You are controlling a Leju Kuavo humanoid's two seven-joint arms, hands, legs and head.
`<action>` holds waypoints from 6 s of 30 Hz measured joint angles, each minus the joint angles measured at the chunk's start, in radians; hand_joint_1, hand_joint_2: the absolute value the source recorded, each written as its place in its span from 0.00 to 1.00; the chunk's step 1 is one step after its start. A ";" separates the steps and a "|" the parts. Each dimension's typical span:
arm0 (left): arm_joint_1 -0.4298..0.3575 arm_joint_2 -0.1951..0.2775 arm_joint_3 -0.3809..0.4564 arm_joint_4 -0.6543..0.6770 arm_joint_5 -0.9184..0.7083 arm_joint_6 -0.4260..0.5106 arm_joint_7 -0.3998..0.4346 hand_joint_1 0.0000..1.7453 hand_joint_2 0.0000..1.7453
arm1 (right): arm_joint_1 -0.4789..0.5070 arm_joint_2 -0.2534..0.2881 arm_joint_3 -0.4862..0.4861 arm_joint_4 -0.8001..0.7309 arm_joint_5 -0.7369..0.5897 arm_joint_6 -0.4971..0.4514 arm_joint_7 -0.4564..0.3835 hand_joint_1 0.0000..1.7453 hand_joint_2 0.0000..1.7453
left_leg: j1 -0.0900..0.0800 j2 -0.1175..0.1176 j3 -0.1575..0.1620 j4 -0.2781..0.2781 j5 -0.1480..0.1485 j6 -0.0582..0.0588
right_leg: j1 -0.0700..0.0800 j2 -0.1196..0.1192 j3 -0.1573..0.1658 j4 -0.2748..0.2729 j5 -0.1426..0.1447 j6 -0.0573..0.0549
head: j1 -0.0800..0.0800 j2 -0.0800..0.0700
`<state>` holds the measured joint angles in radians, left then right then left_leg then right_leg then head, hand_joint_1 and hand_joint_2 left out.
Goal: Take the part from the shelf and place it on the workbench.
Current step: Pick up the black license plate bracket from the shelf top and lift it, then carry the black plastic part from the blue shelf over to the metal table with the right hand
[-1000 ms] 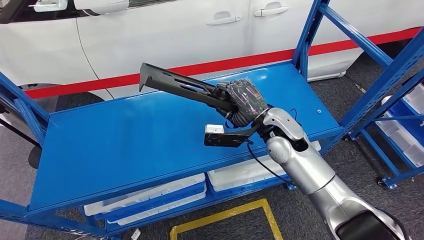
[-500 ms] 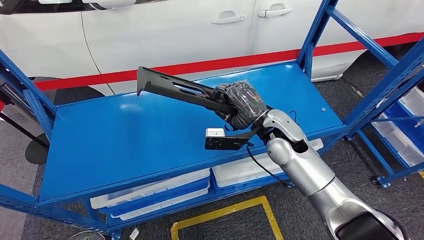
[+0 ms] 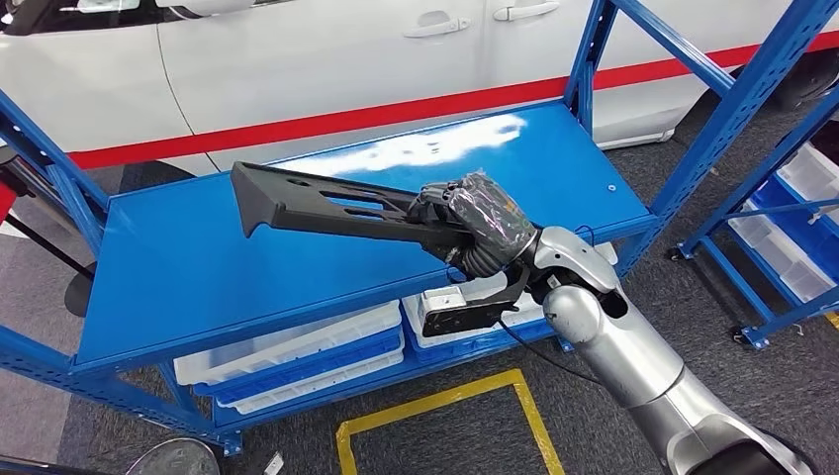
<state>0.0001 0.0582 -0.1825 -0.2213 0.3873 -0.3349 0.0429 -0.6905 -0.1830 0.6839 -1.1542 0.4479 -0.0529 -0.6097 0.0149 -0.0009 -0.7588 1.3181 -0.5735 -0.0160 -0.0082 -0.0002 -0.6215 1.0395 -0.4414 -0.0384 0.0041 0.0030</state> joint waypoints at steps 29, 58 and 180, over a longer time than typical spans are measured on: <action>-0.004 0.017 -0.019 0.009 -0.001 -0.007 -0.007 0.00 0.00 | 0.011 -0.026 -0.036 -0.071 -0.007 0.035 0.003 0.97 1.00 | -0.004 -0.019 0.023 -0.190 0.109 0.008 | -0.012 -0.002 0.064 -0.019 -0.036 0.005 | -0.001 0.000; -0.003 0.055 -0.019 0.024 0.012 -0.015 0.005 0.00 0.00 | -0.015 -0.022 -0.026 -0.106 -0.003 0.036 0.048 0.97 1.00 | -0.016 -0.089 0.061 -0.301 0.213 0.022 | 0.000 0.032 0.095 -0.034 -0.050 0.002 | -0.003 0.000; -0.012 0.086 0.034 0.040 0.076 0.026 0.011 0.00 0.00 | -0.092 -0.002 0.023 -0.118 -0.006 0.071 0.106 0.97 1.00 | -0.013 -0.138 0.123 -0.301 0.174 0.039 | 0.000 0.064 0.029 -0.004 -0.021 0.032 | -0.025 0.000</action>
<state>-0.0117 0.1437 -0.1488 -0.1816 0.4628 -0.3085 0.0537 -0.7828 -0.1853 0.7072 -1.2721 0.4418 0.0181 -0.5039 0.0016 -0.1390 -0.6356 1.0174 -0.3990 0.0231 -0.0079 0.0633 -0.5923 1.0352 -0.4619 -0.0064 -0.0211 0.0031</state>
